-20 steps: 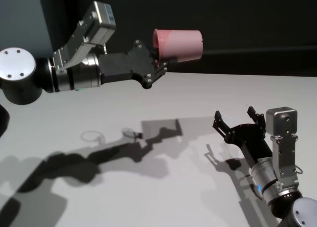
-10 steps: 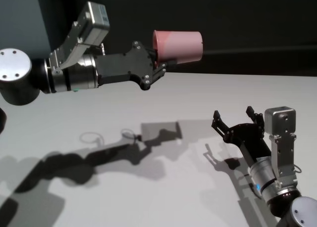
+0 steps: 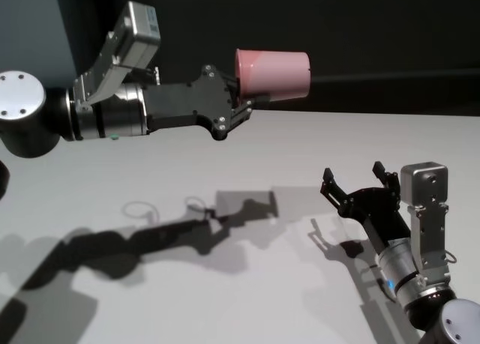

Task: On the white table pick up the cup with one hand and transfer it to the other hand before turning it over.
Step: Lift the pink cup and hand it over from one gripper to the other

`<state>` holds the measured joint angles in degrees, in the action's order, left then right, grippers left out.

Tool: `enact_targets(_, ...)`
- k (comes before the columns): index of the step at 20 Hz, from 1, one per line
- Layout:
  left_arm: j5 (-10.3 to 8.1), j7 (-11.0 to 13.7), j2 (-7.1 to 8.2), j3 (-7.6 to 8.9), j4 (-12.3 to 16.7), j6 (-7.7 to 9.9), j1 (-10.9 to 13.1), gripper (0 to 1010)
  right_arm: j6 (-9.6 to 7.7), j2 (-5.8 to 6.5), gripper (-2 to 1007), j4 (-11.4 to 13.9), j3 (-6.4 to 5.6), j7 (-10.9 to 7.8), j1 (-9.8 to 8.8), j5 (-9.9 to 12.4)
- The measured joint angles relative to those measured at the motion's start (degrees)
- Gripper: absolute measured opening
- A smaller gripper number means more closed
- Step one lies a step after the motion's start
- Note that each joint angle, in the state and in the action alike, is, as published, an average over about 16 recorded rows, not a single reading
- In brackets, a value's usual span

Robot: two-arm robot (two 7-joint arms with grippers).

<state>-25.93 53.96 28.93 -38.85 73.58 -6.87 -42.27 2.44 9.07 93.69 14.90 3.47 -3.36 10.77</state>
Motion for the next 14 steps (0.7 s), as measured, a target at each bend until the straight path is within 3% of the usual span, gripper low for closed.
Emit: enact_targets(14,-3.47,3.1,0.68,-0.76,-0.8,-1.33,-0.9,50,0.00,0.00,1002,0.0,0.00,0.00,0.00,0.0)
